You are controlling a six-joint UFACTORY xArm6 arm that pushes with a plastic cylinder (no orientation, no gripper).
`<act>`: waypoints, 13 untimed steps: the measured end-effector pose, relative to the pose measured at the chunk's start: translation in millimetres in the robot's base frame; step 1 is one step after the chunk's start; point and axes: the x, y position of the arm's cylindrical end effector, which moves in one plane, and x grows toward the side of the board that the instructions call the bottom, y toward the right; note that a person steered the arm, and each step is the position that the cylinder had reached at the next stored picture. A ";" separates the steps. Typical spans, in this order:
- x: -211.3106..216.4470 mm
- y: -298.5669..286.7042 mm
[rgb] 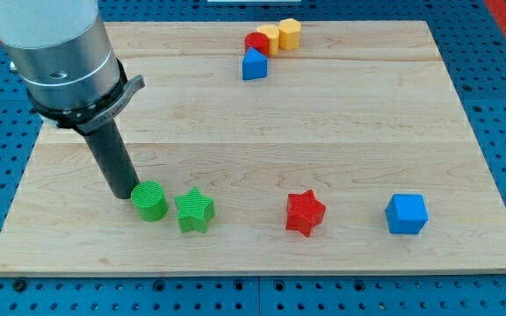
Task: Slide the blue triangle to the right of the red star
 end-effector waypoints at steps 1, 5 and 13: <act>11.6 0.0; -139.7 -19.8; -240.3 186.4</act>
